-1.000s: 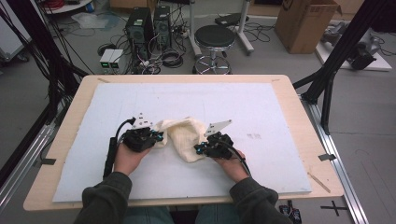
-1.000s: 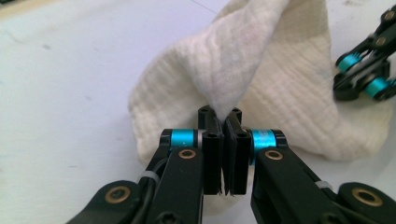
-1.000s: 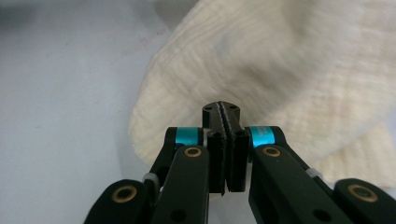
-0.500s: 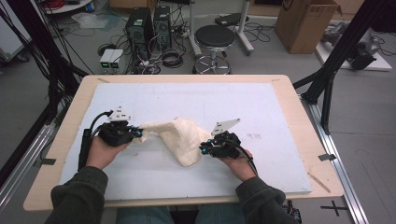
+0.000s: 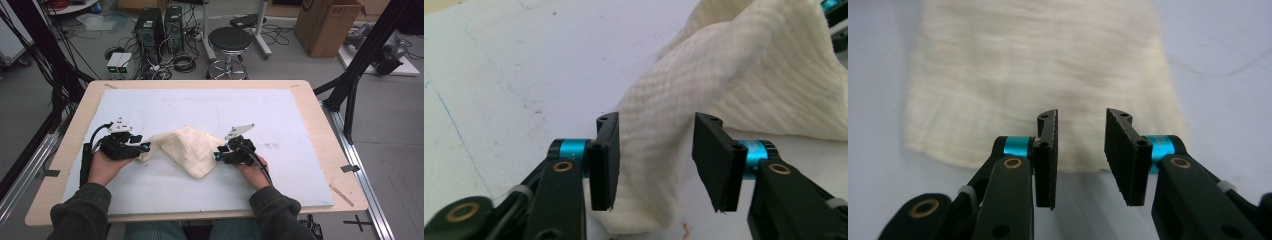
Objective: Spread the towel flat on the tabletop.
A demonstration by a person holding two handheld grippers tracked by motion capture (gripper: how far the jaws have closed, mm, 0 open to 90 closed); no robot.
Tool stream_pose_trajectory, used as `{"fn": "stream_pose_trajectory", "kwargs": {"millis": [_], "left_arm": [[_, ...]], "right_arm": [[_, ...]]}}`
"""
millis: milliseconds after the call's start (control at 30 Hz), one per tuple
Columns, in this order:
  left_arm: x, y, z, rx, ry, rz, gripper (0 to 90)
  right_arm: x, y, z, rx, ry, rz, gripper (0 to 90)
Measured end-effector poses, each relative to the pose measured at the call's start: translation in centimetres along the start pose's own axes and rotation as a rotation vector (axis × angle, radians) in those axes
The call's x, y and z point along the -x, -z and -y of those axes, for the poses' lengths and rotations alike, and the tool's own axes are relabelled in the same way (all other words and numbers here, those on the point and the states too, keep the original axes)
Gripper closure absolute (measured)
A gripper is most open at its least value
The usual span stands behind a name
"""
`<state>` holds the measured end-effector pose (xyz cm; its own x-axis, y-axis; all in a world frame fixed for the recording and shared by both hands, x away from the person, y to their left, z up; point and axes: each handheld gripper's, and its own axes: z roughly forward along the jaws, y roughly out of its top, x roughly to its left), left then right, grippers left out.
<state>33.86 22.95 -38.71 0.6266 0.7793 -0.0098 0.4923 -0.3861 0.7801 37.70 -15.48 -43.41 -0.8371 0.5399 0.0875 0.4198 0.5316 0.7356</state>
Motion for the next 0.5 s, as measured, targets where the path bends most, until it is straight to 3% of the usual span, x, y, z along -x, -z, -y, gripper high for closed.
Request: {"fn": "stream_pose_trajectory", "kwargs": {"millis": [167, 267, 400, 500], "left_arm": [[-0.1, -0.9, 0.9, -0.016, 0.029, -0.001, 52.3], [-0.4, -1.7, 1.7, -0.042, 0.053, 0.015, 53.1], [-0.5, -2.5, 2.3, -0.062, 0.055, 0.044, 68.4], [-0.5, -2.8, 2.2, -0.058, 0.029, 0.046, 84.6]], "right_arm": [[1.2, -0.4, 0.3, -0.007, -0.055, 0.060, 61.3], [1.1, -0.7, 0.1, -0.009, -0.038, 0.080, 67.6], [1.1, -1.1, -0.2, -0.020, -0.018, 0.085, 86.4], [1.4, -1.2, -1.0, -0.059, 0.000, 0.071, 89.0]]}}
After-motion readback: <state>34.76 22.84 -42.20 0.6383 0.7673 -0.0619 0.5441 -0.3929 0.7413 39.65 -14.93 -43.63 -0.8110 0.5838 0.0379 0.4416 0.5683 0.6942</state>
